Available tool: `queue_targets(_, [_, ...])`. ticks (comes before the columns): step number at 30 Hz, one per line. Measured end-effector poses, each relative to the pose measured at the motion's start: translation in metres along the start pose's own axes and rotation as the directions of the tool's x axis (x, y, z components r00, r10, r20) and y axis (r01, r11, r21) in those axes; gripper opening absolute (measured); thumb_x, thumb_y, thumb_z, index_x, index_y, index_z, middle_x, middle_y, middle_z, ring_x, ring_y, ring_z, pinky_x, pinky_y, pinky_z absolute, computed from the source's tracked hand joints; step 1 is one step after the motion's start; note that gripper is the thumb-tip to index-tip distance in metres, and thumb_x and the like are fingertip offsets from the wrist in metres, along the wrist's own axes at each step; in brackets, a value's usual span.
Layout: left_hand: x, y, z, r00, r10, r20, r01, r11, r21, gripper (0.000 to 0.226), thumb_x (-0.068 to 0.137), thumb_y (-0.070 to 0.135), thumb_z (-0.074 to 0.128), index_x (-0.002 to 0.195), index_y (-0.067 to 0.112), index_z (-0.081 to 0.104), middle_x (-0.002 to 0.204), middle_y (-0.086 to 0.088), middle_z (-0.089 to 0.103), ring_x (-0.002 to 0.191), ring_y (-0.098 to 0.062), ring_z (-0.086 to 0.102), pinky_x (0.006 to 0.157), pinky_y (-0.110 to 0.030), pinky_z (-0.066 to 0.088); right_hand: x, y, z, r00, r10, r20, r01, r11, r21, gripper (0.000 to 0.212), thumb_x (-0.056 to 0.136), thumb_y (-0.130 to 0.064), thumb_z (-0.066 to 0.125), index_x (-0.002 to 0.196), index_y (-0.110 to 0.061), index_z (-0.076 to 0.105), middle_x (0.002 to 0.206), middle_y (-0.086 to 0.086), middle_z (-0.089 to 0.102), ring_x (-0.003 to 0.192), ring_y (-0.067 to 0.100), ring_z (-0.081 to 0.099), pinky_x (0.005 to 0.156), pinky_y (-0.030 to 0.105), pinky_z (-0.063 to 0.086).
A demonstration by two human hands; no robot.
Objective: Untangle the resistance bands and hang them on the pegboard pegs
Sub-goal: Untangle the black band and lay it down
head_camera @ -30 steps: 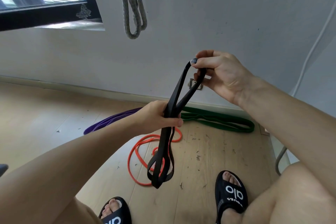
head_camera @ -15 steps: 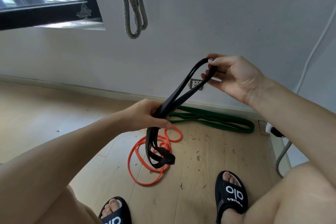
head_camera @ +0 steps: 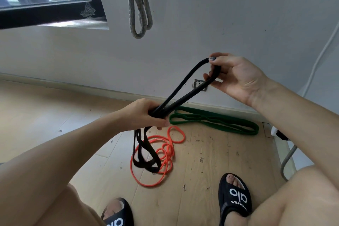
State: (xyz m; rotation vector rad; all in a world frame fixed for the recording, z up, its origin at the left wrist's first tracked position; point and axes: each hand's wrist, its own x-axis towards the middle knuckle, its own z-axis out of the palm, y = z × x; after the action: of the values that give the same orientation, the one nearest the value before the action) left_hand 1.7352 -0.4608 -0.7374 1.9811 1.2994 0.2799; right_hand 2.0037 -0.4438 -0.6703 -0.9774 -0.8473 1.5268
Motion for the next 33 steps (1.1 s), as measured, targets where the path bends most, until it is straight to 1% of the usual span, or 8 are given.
queue_targets(7, [0.001,0.001,0.003,0.999,-0.046,0.028,0.047,0.998,-0.048,0.012,0.089,0.028,0.079,0.089,0.017,0.073,0.082,0.002,0.078,0.08,-0.01,0.075,0.068,-0.015,0.054,0.002,-0.005,-0.002,1.0,-0.002,-0.023,0.003,1.0,0.017,0.016,0.088,0.0,0.066,0.081,-0.013,0.07,0.068,0.003,0.06,0.065,0.015,0.057,0.089,0.039,0.06])
queue_targets(9, [0.001,0.002,0.002,0.998,-0.058,0.027,0.06,0.995,-0.082,0.014,0.089,0.027,0.079,0.089,0.015,0.072,0.082,0.0,0.078,0.08,-0.014,0.076,0.069,-0.017,0.056,0.002,-0.007,-0.003,0.999,-0.001,-0.045,0.002,1.0,0.021,0.016,0.088,0.0,0.066,0.078,-0.012,0.07,0.068,0.004,0.058,0.065,0.016,0.056,0.089,0.038,0.06])
queue_targets(13, [-0.001,0.0,0.002,0.999,-0.019,0.05,0.026,0.99,-0.137,0.014,0.09,0.021,0.078,0.098,0.011,0.072,0.088,-0.008,0.078,0.086,-0.021,0.077,0.087,-0.036,0.062,0.005,-0.009,-0.012,0.994,0.005,-0.113,0.003,0.997,0.072,0.017,0.089,-0.001,0.066,0.077,-0.012,0.069,0.068,0.004,0.058,0.066,0.015,0.056,0.086,0.035,0.061])
queue_targets(18, [-0.006,0.011,-0.001,1.0,0.028,-0.007,-0.029,0.972,-0.234,0.01,0.092,0.017,0.076,0.1,0.011,0.073,0.091,-0.014,0.077,0.081,-0.027,0.077,0.074,-0.027,0.061,0.01,-0.01,-0.025,0.986,0.026,-0.163,-0.009,0.995,0.102,0.014,0.091,-0.001,0.066,0.081,-0.01,0.067,0.072,0.006,0.056,0.066,0.015,0.056,0.084,0.036,0.062])
queue_targets(23, [-0.007,0.011,0.002,0.998,0.025,0.064,0.0,0.934,-0.357,0.018,0.093,0.007,0.071,0.109,-0.001,0.07,0.1,-0.019,0.076,0.094,-0.027,0.076,0.084,-0.027,0.06,0.015,-0.005,-0.032,0.977,0.055,-0.205,-0.039,0.996,0.079,0.01,0.092,-0.001,0.066,0.085,-0.008,0.066,0.075,0.007,0.057,0.069,0.016,0.058,0.08,0.035,0.063])
queue_targets(28, [-0.004,0.012,-0.004,1.0,-0.011,0.019,0.017,0.94,-0.34,0.022,0.096,0.023,0.071,0.111,0.008,0.071,0.086,-0.006,0.075,0.069,-0.018,0.065,0.069,-0.029,0.058,0.019,-0.004,-0.042,0.972,0.077,-0.22,-0.065,0.996,0.064,0.007,0.094,-0.002,0.064,0.09,-0.008,0.065,0.076,0.008,0.059,0.071,0.018,0.061,0.081,0.036,0.064])
queue_targets(31, [-0.004,0.013,-0.005,0.998,-0.029,0.062,0.047,0.95,-0.308,0.021,0.097,0.024,0.069,0.114,0.012,0.068,0.094,-0.01,0.077,0.071,-0.019,0.067,0.068,-0.026,0.058,0.02,-0.005,-0.047,0.97,0.088,-0.228,-0.078,0.995,0.055,0.006,0.095,-0.004,0.064,0.091,-0.008,0.064,0.078,0.009,0.061,0.074,0.02,0.062,0.08,0.037,0.063])
queue_targets(33, [-0.004,0.012,0.0,0.992,-0.038,0.117,0.059,0.982,-0.182,0.016,0.096,0.023,0.071,0.11,0.015,0.067,0.094,-0.01,0.076,0.078,-0.021,0.073,0.074,-0.028,0.061,0.021,-0.003,-0.051,0.967,0.1,-0.233,-0.096,0.995,0.027,0.008,0.096,-0.003,0.063,0.089,-0.008,0.063,0.078,0.009,0.061,0.073,0.02,0.062,0.077,0.036,0.063])
